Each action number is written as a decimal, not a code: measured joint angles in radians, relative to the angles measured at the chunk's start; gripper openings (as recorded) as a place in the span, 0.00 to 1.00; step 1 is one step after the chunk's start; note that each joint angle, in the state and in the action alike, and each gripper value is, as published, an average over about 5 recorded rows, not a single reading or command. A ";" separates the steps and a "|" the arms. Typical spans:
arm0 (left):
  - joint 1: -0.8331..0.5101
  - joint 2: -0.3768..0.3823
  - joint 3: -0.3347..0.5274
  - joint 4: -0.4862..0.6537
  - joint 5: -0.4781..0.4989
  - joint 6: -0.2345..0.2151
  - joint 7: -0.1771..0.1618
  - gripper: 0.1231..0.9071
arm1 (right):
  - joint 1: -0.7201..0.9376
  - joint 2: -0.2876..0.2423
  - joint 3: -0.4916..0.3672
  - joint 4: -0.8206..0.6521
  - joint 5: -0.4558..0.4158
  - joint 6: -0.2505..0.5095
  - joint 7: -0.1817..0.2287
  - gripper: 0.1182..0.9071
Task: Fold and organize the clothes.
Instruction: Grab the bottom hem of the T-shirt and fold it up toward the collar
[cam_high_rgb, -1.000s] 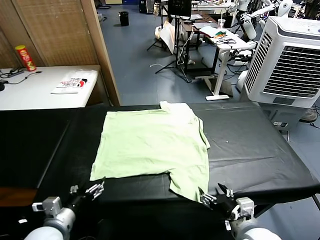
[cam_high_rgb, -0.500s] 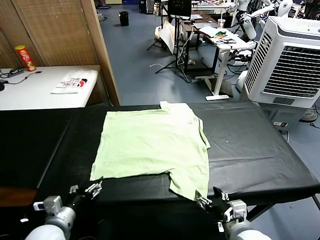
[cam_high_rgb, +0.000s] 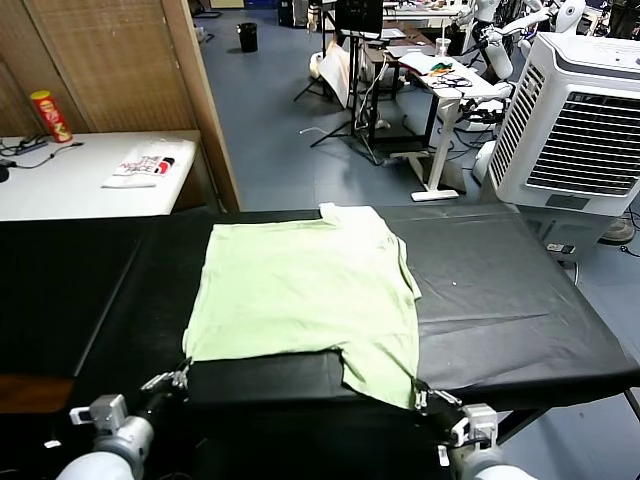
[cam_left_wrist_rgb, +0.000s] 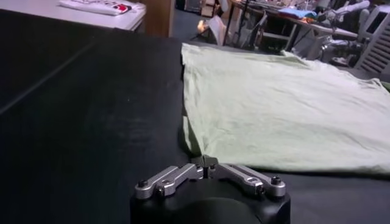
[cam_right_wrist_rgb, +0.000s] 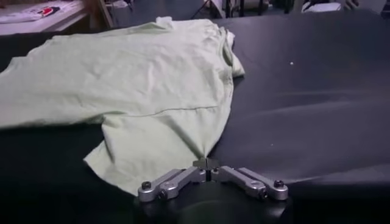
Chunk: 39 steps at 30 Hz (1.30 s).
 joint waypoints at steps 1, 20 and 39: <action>0.013 0.002 -0.005 -0.013 -0.001 0.003 -0.008 0.00 | -0.010 -0.003 0.007 0.010 0.000 0.005 -0.004 0.01; -0.016 -0.080 -0.024 -0.080 0.069 -0.081 -0.005 0.00 | 0.368 -0.124 -0.043 -0.315 0.041 0.249 -0.087 0.01; -0.304 -0.147 0.036 0.177 0.263 -0.120 0.016 0.00 | 0.719 -0.103 -0.199 -0.698 -0.018 0.355 -0.130 0.01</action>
